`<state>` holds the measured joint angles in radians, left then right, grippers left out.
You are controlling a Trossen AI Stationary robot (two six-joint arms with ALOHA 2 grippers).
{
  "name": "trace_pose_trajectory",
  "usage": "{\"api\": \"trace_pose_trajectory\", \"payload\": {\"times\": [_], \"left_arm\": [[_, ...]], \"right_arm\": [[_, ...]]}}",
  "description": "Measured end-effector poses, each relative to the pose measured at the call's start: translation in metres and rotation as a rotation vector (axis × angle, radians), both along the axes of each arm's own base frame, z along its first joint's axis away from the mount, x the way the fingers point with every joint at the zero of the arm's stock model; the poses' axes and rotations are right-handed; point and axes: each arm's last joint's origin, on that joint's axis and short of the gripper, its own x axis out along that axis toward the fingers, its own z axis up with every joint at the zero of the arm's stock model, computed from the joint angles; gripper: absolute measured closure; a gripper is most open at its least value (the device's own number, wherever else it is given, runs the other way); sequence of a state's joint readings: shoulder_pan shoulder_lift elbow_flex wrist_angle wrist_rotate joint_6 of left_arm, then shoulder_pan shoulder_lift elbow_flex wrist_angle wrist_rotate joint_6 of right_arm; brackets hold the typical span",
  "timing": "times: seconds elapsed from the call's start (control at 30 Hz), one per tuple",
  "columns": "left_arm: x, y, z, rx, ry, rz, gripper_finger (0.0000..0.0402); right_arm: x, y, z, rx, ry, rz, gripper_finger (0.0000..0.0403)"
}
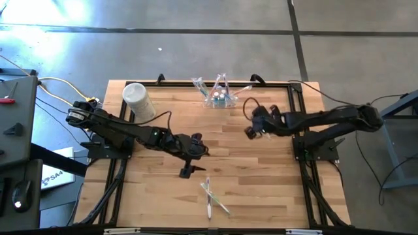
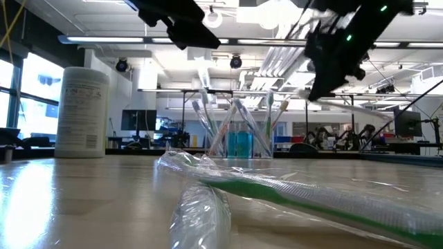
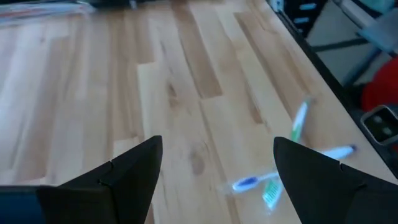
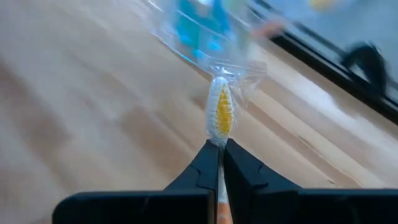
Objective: Pick & Place toothbrushing station
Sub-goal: Put the orange toothbrush into the transparent organizer
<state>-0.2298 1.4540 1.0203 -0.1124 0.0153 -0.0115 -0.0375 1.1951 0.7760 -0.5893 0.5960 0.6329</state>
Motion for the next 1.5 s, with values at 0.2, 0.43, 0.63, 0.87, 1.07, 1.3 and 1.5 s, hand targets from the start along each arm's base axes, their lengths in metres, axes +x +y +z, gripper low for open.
{"api": "trace_pose_trajectory", "payload": {"times": [0.2,0.43,0.63,0.87,1.07,1.3,1.5], "left_arm": [[0.004,0.002,0.007,-0.019,-0.077,0.106,0.0098],[0.009,0.001,0.016,-0.037,-0.189,0.126,0.0098],[0.012,0.002,0.023,-0.088,-0.267,0.191,0.0098],[0.013,0.003,0.026,-0.068,-0.304,0.203,0.0098],[0.023,0.001,0.019,-0.061,-0.345,0.2,0.0098],[0.041,-0.002,0.005,-0.007,-0.419,0.217,0.0098],[0.041,-0.003,0.011,0.001,-0.485,0.207,0.0098]], "right_arm": [[-0.001,0.041,0.009,-0.055,-0.15,0.179,0.0399],[0.011,0.08,0.027,-0.126,-0.352,0.411,0.0399],[0.018,0.102,0.042,-0.167,-0.498,0.595,0.0399],[0.032,0.109,0.049,-0.238,-0.609,0.728,0.0399],[0.043,0.113,0.054,-0.327,-0.705,0.835,0.0399],[0.044,0.113,0.057,-0.36,-0.727,0.868,0.0399],[0.044,0.113,0.057,-0.363,-0.733,0.867,0.0399]]}}
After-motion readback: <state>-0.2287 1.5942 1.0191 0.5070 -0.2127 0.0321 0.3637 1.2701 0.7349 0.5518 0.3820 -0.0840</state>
